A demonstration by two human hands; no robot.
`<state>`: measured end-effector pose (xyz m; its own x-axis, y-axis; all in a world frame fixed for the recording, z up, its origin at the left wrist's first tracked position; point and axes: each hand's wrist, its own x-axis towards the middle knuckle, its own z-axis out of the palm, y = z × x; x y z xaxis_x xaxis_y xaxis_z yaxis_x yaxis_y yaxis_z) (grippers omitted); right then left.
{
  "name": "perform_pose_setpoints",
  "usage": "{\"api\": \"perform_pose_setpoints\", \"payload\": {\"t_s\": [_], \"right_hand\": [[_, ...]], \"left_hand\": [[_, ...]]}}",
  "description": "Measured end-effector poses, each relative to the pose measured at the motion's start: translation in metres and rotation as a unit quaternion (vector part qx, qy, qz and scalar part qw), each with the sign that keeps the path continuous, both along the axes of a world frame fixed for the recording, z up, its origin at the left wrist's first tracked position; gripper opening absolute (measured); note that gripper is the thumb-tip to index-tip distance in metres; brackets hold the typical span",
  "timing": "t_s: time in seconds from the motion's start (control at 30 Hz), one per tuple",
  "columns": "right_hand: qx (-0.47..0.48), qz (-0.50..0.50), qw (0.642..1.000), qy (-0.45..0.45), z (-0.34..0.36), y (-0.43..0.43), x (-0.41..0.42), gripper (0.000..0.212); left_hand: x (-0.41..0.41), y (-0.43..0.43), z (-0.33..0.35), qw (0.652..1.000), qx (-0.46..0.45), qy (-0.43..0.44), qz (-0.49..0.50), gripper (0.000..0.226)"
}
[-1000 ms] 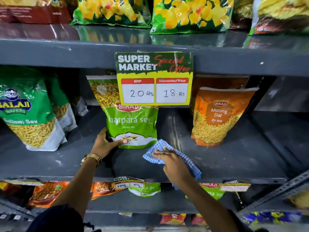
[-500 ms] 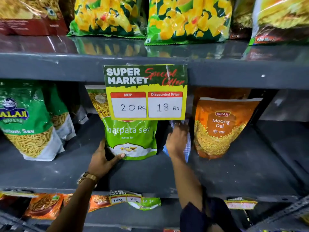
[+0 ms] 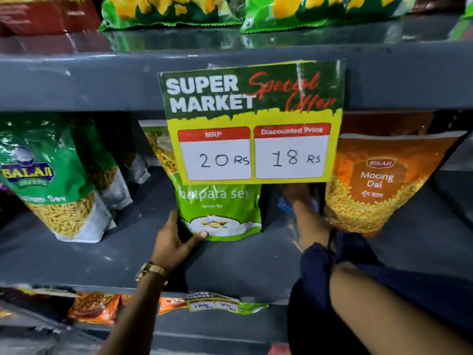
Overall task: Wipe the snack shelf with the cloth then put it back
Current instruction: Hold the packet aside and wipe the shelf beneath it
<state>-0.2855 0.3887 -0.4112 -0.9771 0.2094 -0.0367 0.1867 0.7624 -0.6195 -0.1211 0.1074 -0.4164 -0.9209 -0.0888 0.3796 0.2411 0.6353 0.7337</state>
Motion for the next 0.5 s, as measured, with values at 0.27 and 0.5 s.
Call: {"api": "perform_pose_setpoints", "payload": {"t_s": [0.27,0.5], "right_hand": [[0.045,0.120,0.991,0.049,0.009,-0.004,0.026,0.029],[-0.026,0.141,0.987,0.069,0.003,-0.009,0.068,0.035]], "left_hand": [[-0.001,0.000,-0.003,1.000,0.004,0.000,-0.017,0.085],[-0.001,0.000,-0.003,1.000,-0.014,0.003,-0.014,0.089]]}}
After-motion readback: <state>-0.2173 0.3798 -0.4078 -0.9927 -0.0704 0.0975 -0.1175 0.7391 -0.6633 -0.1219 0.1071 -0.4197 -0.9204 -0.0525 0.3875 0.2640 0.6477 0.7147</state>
